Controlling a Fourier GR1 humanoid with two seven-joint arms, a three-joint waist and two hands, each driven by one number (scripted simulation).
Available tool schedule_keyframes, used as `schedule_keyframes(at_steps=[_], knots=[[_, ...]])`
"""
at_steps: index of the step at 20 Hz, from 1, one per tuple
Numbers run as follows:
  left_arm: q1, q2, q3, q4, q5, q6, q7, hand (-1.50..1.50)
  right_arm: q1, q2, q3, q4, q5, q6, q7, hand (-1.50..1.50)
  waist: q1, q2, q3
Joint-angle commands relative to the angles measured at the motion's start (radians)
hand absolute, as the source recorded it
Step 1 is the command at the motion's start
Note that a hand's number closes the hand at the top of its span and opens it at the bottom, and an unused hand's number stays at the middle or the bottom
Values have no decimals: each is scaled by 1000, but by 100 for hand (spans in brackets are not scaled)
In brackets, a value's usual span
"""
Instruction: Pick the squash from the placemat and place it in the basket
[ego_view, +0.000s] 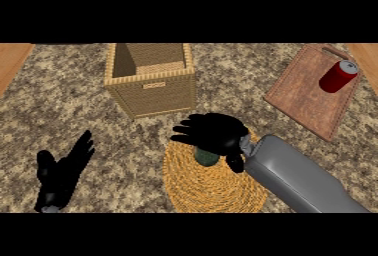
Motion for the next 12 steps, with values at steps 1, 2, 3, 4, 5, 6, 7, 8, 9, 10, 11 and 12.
schedule_keyframes(at_steps=[1, 2, 3, 4, 5, 6, 7, 8, 9, 10, 11, 12], knots=[[43, 6, -15, 34, -4, -5, 83, 0, 16, 32, 25, 50, 60, -14, 17, -150, 3, 9, -14], [62, 9, 0, 11, 15, -8, 92, 0, 20, 3, 14, 20, 60, -10, -6, -150, 1, 8, -14], [52, -52, -46, 64, -40, 28, 38, 0, 6, 69, 21, 40, 61, 19, 48, -150, -1, 9, -15], [61, -21, -28, 28, -23, 14, 77, 0, 27, 28, -1, 70, 65, -41, -19, -150, 2, 10, -14], [76, 5, 4, 29, 12, -31, 62, 0, 22, 27, -10, 53, 56, -7, -17, -150, 2, 9, -15], [52, -22, -29, 20, -42, 19, 78, 0, 33, 32, -3, 81, 78, -41, -35, -150, 1, 10, -14], [73, 12, 27, 49, 20, -40, 58, 0, 39, 60, 11, 70, 81, -24, -1, -150, 2, 9, -15], [20, -23, -8, 78, -17, -16, 75, 0, 29, 84, 17, 113, 100, -57, -18, -150, 0, 12, -15], [10, -26, -5, 79, -27, -4, 84, 0, 18, 84, 8, 120, 101, -41, -26, -150, -1, 11, -15], [24, -6, 11, 24, -4, -17, 117, 0, 12, 28, -30, 101, 88, -39, -82, -150, -1, 9, -14], [52, -14, 4, 74, -10, -42, 62, 0, 28, 63, -8, 125, 106, -66, -61, -150, 1, 11, -15], [-12, -20, 24, 113, -15, -38, 62, 0, 28, 44, -22, 160, 118, -104, -107, -150, -3, 12, -15]])
